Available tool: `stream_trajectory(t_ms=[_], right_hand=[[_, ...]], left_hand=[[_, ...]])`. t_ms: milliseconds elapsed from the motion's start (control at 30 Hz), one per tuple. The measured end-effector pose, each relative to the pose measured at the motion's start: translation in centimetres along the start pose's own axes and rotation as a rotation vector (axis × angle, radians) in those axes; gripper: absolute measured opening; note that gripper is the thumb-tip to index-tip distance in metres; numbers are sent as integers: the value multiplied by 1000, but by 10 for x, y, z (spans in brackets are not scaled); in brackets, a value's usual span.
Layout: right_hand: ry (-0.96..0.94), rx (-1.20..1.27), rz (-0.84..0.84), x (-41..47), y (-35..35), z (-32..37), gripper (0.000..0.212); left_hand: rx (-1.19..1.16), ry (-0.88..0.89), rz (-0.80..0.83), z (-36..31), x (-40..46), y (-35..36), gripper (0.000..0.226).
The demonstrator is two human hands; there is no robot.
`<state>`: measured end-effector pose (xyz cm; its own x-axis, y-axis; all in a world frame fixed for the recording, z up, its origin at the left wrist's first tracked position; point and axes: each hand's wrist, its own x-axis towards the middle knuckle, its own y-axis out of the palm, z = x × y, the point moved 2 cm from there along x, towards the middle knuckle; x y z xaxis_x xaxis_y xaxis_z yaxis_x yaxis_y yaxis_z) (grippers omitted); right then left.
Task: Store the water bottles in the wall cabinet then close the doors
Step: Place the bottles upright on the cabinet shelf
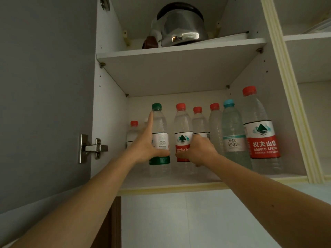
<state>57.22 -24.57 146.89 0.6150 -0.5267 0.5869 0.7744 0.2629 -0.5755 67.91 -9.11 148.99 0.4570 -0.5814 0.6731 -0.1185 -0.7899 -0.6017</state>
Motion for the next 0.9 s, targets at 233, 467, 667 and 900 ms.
stream_trajectory(t_ms=[233,467,667,900], right_hand=[[24,-171,182,19,3,23,36],[24,-212,248,31,13,28,49],[49,-178,270,47,24,25,49],[108,-97,322,57,25,21,44]], left_hand=[[230,-23,21,9,28,8,141],[775,61,28,34,51,9,134],[857,152,10,55,56,21,131],[850,130,8,58,60,24,134]])
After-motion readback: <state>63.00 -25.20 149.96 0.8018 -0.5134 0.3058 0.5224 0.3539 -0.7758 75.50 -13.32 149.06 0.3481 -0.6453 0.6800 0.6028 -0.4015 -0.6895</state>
